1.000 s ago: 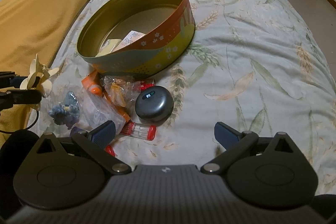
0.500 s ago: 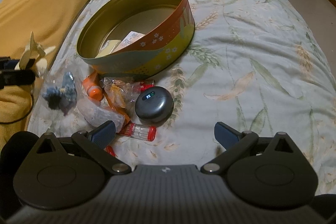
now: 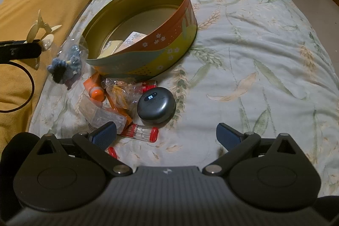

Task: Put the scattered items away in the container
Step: 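Carry the flower clip over the tin with the left gripper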

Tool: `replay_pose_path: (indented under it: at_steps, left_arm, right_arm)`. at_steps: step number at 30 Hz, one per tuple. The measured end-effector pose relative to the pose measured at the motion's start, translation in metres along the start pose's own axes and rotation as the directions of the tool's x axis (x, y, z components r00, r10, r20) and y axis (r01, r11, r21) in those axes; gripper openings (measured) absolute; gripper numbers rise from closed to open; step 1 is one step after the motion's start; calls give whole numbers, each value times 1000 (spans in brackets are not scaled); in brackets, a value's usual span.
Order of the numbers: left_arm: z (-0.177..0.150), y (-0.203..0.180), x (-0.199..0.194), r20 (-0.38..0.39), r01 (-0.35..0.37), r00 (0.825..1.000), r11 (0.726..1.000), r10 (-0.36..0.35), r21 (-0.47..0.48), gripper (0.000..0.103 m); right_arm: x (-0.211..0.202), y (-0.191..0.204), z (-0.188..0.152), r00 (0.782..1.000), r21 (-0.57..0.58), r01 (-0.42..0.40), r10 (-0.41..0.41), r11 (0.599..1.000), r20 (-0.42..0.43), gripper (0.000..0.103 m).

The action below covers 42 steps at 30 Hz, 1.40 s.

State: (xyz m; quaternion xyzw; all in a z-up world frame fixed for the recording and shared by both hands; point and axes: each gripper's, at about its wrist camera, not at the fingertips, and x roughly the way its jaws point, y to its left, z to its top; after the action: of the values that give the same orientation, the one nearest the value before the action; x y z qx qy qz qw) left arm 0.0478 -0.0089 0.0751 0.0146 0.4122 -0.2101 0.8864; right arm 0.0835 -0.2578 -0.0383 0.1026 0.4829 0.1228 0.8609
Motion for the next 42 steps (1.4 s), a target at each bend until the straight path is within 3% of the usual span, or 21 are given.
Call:
replay_pose_path:
  at_steps: [22, 42]
  left_arm:
    - [25, 17, 13, 7, -34, 999, 998, 34, -46, 50]
    - [44, 25, 55, -33, -81, 996, 994, 79, -71, 50]
  right_arm:
    - [5, -2, 0, 1000, 2, -1, 1, 1000, -17, 103]
    - [5, -2, 0, 1000, 3, -5, 5, 1000, -16, 103]
